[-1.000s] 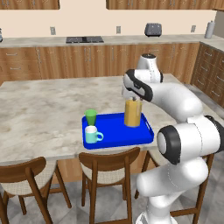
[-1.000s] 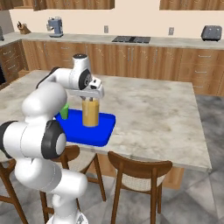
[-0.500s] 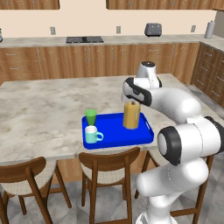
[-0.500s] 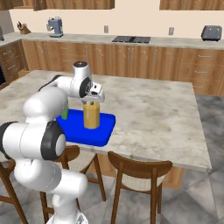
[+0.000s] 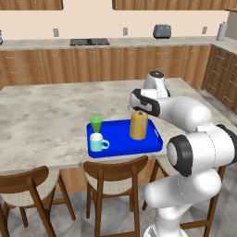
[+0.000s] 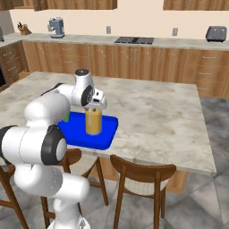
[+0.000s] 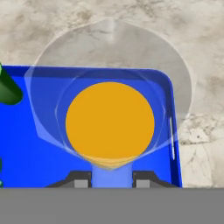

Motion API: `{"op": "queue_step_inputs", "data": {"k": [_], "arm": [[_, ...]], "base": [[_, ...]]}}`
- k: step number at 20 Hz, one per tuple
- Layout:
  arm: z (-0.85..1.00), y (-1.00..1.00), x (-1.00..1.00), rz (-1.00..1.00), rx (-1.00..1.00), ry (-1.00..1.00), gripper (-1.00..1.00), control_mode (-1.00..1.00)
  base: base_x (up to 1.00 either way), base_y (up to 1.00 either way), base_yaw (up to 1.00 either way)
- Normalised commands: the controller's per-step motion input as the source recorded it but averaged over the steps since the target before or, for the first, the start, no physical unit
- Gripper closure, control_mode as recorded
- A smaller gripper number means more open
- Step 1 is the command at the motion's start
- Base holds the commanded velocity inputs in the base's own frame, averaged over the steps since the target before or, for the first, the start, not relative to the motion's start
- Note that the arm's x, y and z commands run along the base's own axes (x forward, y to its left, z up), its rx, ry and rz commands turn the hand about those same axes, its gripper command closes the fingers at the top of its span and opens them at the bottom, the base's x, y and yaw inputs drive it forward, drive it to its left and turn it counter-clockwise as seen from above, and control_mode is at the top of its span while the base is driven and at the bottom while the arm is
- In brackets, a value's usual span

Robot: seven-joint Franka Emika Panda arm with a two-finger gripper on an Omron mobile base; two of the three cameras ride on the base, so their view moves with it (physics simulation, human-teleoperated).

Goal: There is a tray on the dining counter. Grab the cup, mug, and pitcher and place them on the tray. The pitcher may be placed next to the tray if it cannot fit the tray.

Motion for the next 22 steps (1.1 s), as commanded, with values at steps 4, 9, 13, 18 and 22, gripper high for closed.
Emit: {"op": "queue_step_inputs", "data": {"k": [4,9,13,18,22], "arm": [[-0.25,0.00,0.01,0.00,0.00,0.00,1.00,-1.00],[-0.26,0.03,0.09,0.00,0.00,0.00,1.00,-1.00],[-0.18,0.08,0.08,0.00,0.00,0.00,1.00,-1.00],[0.00,0.01,0.00,0.00,0.00,0.00,-1.00,-1.00],[0.00,0.00,0.00,0.00,0.00,0.00,-1.00,-1.00]], "base": [[0.00,0.00,0.00],[0.00,0.00,0.00],[0.00,0.00,0.00],[0.00,0.00,0.00],[0.00,0.00,0.00]]}}
